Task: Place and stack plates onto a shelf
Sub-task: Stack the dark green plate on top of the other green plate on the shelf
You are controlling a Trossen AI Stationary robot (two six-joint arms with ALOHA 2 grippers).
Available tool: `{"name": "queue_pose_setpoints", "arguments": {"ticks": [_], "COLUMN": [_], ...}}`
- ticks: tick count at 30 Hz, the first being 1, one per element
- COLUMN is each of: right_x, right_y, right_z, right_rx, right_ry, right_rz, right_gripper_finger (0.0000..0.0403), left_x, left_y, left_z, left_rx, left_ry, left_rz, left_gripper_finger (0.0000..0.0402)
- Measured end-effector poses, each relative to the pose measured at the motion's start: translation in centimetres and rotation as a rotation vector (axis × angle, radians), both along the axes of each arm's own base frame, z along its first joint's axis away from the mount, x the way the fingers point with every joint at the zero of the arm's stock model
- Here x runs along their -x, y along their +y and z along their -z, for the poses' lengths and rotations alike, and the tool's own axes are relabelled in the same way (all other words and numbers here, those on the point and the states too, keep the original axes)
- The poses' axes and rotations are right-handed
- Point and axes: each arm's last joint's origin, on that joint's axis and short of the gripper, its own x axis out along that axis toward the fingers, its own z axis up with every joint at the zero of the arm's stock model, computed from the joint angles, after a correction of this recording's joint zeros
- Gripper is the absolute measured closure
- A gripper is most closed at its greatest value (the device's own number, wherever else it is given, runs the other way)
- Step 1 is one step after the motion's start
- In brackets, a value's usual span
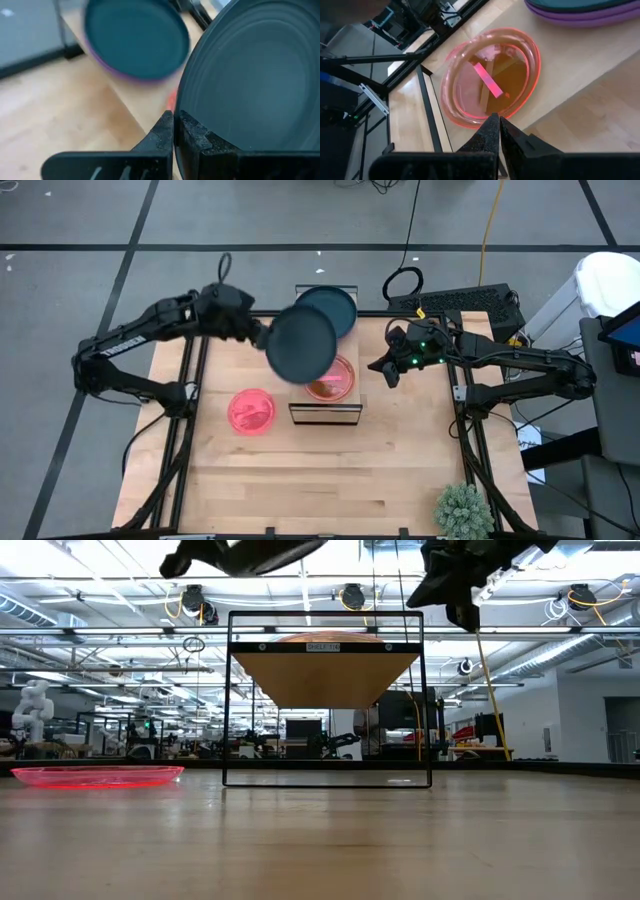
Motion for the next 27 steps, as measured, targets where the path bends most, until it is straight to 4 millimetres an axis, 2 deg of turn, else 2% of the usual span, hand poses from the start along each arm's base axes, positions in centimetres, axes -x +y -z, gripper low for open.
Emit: {"name": "queue_pose_setpoints", "arguments": {"ticks": [7, 14, 21, 27], "right_x": [-0.2, -0.2, -0.2, -0.2], "right_y": [0.0, -0.1, 0.0, -0.1], "right_z": [-0.3, -0.3, -0.3, -0.4], "right_rx": [0.029, 0.110, 0.062, 0.089], "right_ry": [-0.035, -0.034, -0.038, -0.043], "right_rz": [-0.012, -0.061, -0.030, -0.039], "right_gripper_finger": [0.0403, 0.0403, 0.0403, 0.0403], "left_x": [0.1, -1.3, -2.8, -2.9], "left_y": [4.0, 8.0, 10.3, 11.5], "left_z": [-1.1, 0.0, -0.2, -0.3], "left_rx": [-0.109, -0.105, -0.220, -0.233], "left_ry": [-0.126, -0.162, -0.265, -0.312], "left_rz": [-0.142, -0.156, -0.162, -0.216], "left_gripper_finger": [0.0392, 0.0392, 0.0392, 0.0392]}}
